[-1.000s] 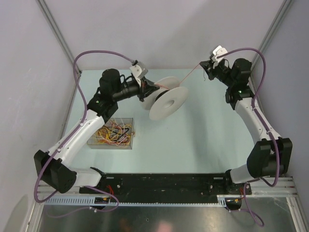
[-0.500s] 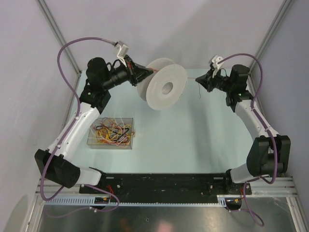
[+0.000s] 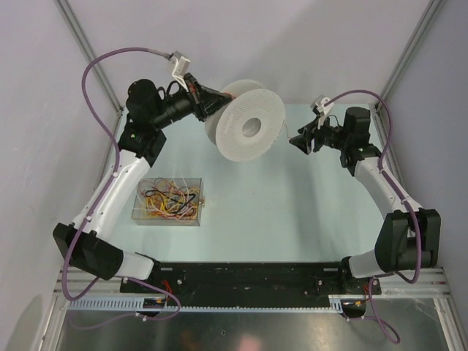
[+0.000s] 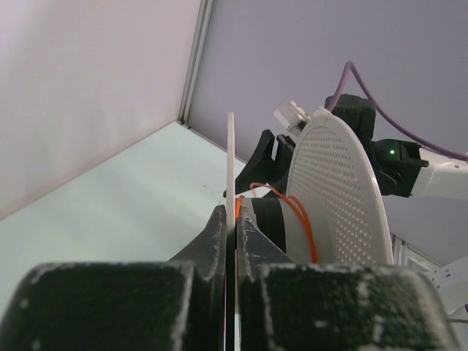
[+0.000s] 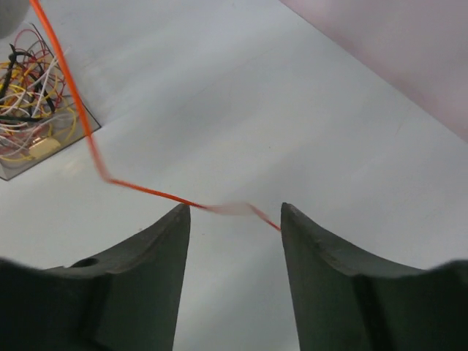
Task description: Wrap the cables
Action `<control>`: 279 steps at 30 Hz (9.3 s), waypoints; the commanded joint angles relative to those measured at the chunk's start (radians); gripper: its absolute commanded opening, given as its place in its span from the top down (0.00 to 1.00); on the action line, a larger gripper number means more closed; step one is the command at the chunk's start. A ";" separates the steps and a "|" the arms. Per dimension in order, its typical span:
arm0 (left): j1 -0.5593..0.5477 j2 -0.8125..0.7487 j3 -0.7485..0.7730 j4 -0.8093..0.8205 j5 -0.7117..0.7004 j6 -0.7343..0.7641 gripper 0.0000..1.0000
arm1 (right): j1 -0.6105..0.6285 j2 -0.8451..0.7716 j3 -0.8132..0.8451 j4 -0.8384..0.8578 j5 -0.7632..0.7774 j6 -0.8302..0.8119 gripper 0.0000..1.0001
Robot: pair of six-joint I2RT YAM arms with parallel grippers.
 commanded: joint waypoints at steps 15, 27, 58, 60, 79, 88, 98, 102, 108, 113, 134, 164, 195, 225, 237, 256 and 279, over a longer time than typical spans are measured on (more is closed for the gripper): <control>0.028 -0.020 0.121 0.110 -0.026 -0.160 1.00 | 0.010 -0.250 -0.066 -0.159 0.001 -0.102 0.19; 0.030 0.019 0.142 0.141 -0.162 -0.360 1.00 | 0.035 -0.293 -0.251 0.196 0.189 0.108 0.17; 0.079 -0.068 0.063 0.071 -0.345 -0.545 1.00 | 0.346 -0.085 -0.352 0.735 0.449 -0.049 0.15; 0.079 -0.067 0.068 0.071 -0.331 -0.541 1.00 | 0.352 -0.078 -0.352 0.747 0.455 -0.052 0.16; 0.078 -0.071 0.070 0.091 -0.282 -0.558 1.00 | 0.358 -0.006 -0.352 0.835 0.447 -0.068 0.45; 0.077 -0.069 0.071 0.103 -0.271 -0.572 1.00 | 0.363 0.035 -0.329 0.855 0.438 -0.077 0.51; 0.076 -0.073 0.061 0.110 -0.267 -0.586 1.00 | 0.363 0.061 -0.313 0.859 0.426 -0.084 0.78; 0.076 -0.076 0.051 0.111 -0.266 -0.588 1.00 | 0.364 0.069 -0.306 0.871 0.423 -0.094 0.76; 0.076 -0.075 0.049 0.110 -0.264 -0.591 1.00 | 0.365 0.079 -0.290 0.873 0.423 -0.090 0.77; 0.076 -0.076 0.041 0.111 -0.276 -0.584 1.00 | 0.366 0.071 -0.288 0.862 0.420 -0.088 0.93; 0.041 0.097 0.159 -0.250 -0.705 -0.254 1.00 | 0.568 -0.270 -0.362 0.170 0.268 -0.412 1.00; -0.228 0.080 -0.081 -0.269 -0.826 0.193 1.00 | 0.553 -0.237 0.019 0.111 0.380 -0.265 1.00; -0.177 -0.284 -0.352 -0.127 0.139 0.889 1.00 | 0.277 -0.153 0.200 -0.392 0.015 -0.393 1.00; -0.297 -0.380 -0.479 0.031 0.151 1.214 1.00 | 0.127 -0.058 0.031 -0.160 -0.112 0.358 1.00; -0.337 -0.377 -0.500 0.031 0.125 1.308 1.00 | 0.101 -0.061 -0.041 -0.042 -0.157 0.592 1.00; -0.336 -0.369 -0.506 0.031 0.129 1.320 1.00 | 0.100 -0.117 -0.048 -0.197 -0.225 0.347 1.00; -0.316 0.032 -0.419 0.217 -0.032 1.716 1.00 | 0.055 0.209 -0.047 0.402 0.131 0.858 1.00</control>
